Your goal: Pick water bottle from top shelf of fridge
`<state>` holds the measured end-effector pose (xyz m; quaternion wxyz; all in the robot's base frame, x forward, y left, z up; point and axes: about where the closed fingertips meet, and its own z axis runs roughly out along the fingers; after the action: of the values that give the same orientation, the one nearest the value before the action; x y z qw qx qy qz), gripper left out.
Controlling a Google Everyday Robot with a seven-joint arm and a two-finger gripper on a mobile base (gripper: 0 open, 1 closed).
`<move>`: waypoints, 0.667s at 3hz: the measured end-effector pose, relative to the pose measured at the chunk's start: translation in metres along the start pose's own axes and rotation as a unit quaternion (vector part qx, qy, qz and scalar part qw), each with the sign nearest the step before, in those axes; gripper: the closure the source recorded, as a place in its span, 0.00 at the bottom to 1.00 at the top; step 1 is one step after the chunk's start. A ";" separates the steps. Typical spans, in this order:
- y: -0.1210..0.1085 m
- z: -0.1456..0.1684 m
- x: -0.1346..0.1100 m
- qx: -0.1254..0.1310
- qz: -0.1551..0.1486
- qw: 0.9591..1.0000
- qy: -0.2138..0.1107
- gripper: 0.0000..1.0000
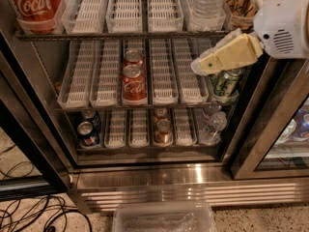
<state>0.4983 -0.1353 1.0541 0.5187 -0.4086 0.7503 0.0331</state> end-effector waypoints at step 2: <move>-0.017 0.003 -0.017 0.104 0.046 0.993 -0.038 0.00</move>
Offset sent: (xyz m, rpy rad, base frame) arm 0.0304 -0.0052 0.0158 0.1685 -0.1573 -0.3048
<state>0.5137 -0.1359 1.0727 0.5842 -0.3161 0.7475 -0.0060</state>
